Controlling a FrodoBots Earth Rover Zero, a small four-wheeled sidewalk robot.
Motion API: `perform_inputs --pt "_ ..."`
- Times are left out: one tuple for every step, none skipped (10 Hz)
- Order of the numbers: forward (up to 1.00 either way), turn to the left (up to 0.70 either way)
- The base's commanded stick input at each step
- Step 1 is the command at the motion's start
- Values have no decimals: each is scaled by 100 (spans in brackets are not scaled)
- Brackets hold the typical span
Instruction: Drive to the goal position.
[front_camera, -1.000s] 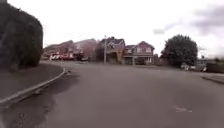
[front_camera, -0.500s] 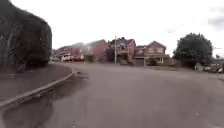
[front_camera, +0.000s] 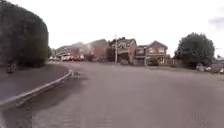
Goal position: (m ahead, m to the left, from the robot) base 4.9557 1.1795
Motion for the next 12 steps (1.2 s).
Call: perform_inputs --pt "98 0" --pt "98 0" --pt "99 0" --pt "99 0" --pt "99 0" --pt "99 0" --pt "99 0" --pt "99 0" --pt "99 0" --pt "99 14" --pt "99 29" --pt "99 39"
